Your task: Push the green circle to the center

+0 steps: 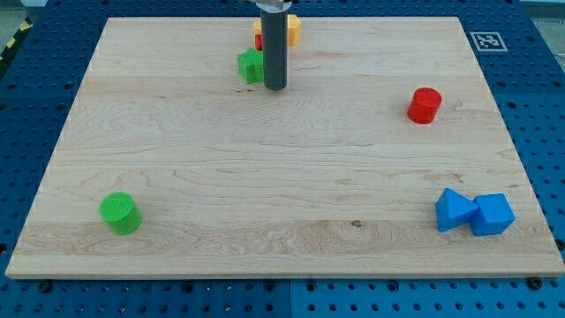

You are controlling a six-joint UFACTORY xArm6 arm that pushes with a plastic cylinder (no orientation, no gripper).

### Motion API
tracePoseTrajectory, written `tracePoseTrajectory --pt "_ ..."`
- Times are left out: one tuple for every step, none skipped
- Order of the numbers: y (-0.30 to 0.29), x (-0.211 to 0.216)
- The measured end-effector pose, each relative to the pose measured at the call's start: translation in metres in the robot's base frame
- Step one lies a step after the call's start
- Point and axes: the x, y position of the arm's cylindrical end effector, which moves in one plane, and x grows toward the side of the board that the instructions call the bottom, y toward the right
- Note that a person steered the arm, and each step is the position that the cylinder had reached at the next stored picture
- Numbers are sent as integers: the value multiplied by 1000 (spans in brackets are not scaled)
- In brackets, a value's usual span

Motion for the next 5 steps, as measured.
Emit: tracePoseTrajectory --pt "-4 14" --pt "-56 58" --pt "-154 94" --pt "-235 141" --pt "-272 195"
